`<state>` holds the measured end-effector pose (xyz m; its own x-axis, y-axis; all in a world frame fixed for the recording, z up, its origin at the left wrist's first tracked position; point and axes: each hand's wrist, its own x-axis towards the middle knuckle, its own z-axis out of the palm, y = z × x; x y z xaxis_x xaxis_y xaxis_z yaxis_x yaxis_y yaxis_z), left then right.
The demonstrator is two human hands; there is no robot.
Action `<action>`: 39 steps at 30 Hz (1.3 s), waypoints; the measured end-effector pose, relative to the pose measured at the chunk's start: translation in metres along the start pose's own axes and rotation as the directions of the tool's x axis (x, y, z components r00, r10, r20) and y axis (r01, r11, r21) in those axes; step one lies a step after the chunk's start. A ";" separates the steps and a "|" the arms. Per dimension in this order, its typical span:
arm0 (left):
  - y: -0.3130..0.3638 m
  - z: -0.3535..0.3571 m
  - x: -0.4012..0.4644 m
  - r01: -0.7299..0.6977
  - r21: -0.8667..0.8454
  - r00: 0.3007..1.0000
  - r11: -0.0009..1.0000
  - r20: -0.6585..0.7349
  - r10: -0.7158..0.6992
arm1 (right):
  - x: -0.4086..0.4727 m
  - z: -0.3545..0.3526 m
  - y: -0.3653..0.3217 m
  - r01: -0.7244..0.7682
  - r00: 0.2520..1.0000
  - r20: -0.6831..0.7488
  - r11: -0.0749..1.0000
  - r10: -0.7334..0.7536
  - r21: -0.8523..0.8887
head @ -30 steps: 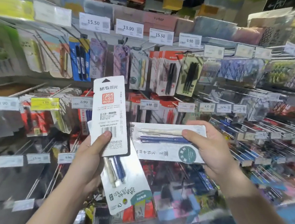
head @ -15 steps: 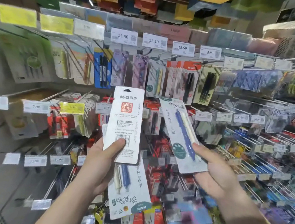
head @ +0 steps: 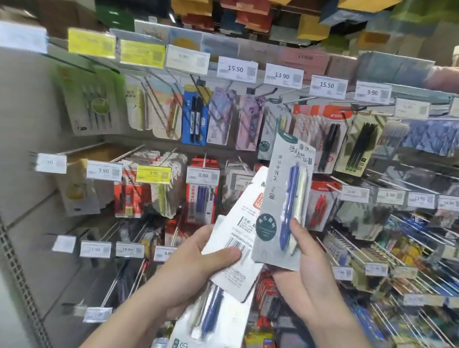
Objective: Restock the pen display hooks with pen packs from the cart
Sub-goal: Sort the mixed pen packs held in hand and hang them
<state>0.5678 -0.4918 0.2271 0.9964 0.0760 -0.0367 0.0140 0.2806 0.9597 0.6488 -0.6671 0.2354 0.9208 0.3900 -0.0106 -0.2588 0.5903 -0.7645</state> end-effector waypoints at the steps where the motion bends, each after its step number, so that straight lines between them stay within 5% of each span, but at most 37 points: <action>1: 0.001 -0.002 -0.001 0.044 -0.029 0.999 0.999 0.028 -0.043 | 0.002 0.001 0.002 -0.025 1.000 0.003 1.000 0.025 0.013; 8: -0.010 -0.014 -0.008 0.185 -0.090 0.978 0.979 0.116 -0.174 | 0.014 -0.003 0.013 -0.053 0.997 0.072 0.955 0.033 0.291; 14: -0.024 -0.017 -0.007 0.213 -0.062 0.952 0.975 0.240 -0.193 | 0.015 0.006 0.018 -0.126 0.945 0.323 0.963 0.043 0.240; 19: -0.031 -0.024 0.004 0.157 -0.019 0.925 0.987 0.353 -0.140 | 0.023 0.002 0.016 -0.041 0.994 0.104 0.972 0.018 0.232; 26: -0.051 -0.018 0.018 0.191 -0.123 0.824 0.974 0.559 -0.091 | 0.023 -0.007 0.002 0.060 0.996 0.057 0.977 -0.074 0.207; 33: -0.053 0.008 0.024 0.350 -0.191 0.867 0.917 0.436 -0.240 | 0.017 -0.024 -0.029 0.101 0.984 0.111 0.946 -0.141 0.309; 39: -0.050 0.030 0.036 0.399 -0.274 0.866 0.875 0.425 -0.263 | 0.005 -0.029 -0.048 0.166 0.986 -0.024 0.931 -0.168 0.325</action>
<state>0.6055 -0.5314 0.1858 0.8948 -0.4147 -0.1653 0.3875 0.5376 0.7489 0.6740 -0.7136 0.2533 0.9578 0.2683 0.1026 -0.1826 0.8444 -0.5036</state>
